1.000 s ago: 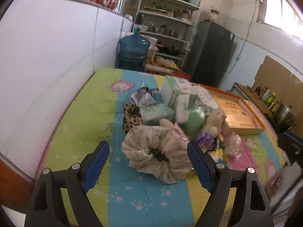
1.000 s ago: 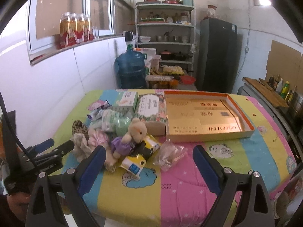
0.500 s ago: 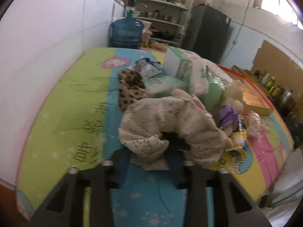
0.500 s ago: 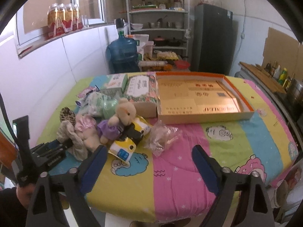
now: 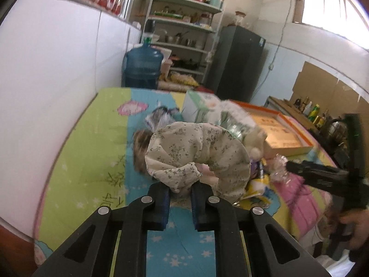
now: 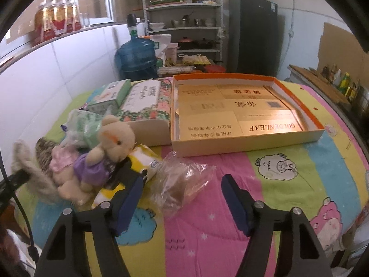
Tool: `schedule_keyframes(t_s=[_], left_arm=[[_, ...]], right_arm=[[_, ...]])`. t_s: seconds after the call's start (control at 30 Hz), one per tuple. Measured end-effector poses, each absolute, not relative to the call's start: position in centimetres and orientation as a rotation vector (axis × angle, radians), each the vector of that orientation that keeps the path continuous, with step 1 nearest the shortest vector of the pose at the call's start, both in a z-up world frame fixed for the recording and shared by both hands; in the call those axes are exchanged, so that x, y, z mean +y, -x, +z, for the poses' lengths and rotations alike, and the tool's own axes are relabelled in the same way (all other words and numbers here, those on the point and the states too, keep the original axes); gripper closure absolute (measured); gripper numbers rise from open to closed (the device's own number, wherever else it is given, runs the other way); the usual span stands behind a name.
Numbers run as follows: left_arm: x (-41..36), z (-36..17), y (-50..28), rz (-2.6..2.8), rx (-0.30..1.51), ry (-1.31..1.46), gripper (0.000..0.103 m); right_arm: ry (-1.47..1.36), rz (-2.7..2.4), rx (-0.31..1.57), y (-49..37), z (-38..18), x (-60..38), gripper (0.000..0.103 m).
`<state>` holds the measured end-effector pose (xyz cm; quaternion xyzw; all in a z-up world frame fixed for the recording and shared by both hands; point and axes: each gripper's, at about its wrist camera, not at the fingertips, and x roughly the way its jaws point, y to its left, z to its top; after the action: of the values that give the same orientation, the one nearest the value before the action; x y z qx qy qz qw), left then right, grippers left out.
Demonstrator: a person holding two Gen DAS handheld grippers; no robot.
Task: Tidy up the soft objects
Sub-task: 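Lift the scrunchie with the left gripper while the right gripper grasps the clear plastic bag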
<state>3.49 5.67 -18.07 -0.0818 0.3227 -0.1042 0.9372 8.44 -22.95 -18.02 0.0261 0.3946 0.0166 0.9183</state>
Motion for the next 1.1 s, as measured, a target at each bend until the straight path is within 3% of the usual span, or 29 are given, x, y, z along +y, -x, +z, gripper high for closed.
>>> schedule_keyframes(t_s=[0.37,0.4,0.47,0.63,1.1], left_arm=[[6.3,-14.6,-2.3,-0.230,0.602,0.182,0.088],[6.2,-14.5,-2.3,-0.232,0.603,0.184,0.088],[6.1,-14.5,-2.3,-0.238,0.602,0.183,0.088],[5.6,-14.2,-2.4,-0.255,0.604,0.172,0.088],[3.5,-12.7,-3.5,-0.334,0.619,0.146,0.088]], right_arm=[[-0.031,0.002,0.864,-10.6,-20.4,-22.9,0.032],[-0.030,0.009,0.872,-10.7,-20.5,-22.9,0.033],[-0.066,0.045,0.881,-10.6,-20.5,-22.9,0.045],[-0.060,0.040,0.896,-10.5,-20.2,-22.4,0.047],[-0.118,0.006,0.790,-7.0,-14.9,-24.9,0.047]])
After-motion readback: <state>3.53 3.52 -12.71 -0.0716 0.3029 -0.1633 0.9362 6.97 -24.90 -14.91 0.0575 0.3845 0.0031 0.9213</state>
